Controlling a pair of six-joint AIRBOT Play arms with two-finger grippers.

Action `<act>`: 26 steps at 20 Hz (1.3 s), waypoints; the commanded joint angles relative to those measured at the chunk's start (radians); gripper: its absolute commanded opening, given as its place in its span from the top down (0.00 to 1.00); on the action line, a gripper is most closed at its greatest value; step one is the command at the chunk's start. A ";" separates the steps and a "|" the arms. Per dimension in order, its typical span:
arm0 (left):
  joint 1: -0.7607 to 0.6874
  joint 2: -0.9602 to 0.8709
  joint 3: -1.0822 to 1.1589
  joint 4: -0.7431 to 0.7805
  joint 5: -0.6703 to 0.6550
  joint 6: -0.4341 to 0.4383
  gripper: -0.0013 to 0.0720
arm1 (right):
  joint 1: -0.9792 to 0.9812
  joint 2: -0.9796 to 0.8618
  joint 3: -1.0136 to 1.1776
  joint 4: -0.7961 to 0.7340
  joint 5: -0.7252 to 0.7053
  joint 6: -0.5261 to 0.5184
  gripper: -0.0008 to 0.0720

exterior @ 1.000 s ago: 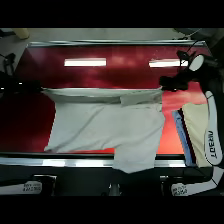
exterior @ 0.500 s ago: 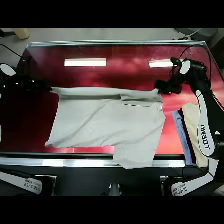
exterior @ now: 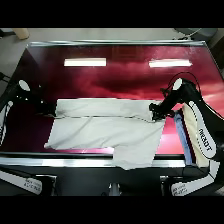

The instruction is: Fold the shirts.

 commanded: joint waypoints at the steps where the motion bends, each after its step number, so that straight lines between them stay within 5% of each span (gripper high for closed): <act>1: 0.012 0.002 0.043 -0.002 -0.064 0.004 0.68 | -0.002 0.066 0.002 -0.023 0.000 0.023 0.86; 2: 0.019 0.003 0.079 -0.002 -0.101 0.004 0.28 | -0.002 0.093 0.018 -0.047 0.002 0.026 0.49; 3: 0.031 0.012 0.109 -0.002 -0.134 0.004 0.13 | -0.002 0.120 0.035 -0.060 0.043 -0.011 0.30; 7: 0.096 0.182 0.007 -0.002 -0.138 0.017 0.17 | -0.002 0.249 -0.028 -0.190 0.177 -0.022 0.30; 10: 0.150 0.393 -0.370 -0.003 -0.018 0.029 0.20 | -0.002 0.414 -0.304 -0.102 0.045 -0.016 0.31; 11: 0.168 0.464 -0.521 -0.004 0.034 0.047 0.34 | -0.002 0.463 -0.400 -0.092 0.009 -0.017 0.31; 14: 0.218 0.591 -0.798 -0.074 0.129 0.119 0.32 | -0.001 0.545 -0.561 -0.093 -0.018 -0.027 0.31; 23: 0.224 0.605 -0.891 -0.104 0.299 0.146 0.29 | -0.001 0.566 -0.594 -0.088 -0.050 -0.035 0.31; 24: 0.224 0.605 -0.891 -0.104 0.312 0.145 0.37 | -0.001 0.566 -0.594 -0.088 -0.053 -0.035 0.31; 26: 0.224 0.605 -0.891 -0.105 0.338 0.141 0.69 | -0.001 0.566 -0.594 -0.088 -0.053 -0.035 0.31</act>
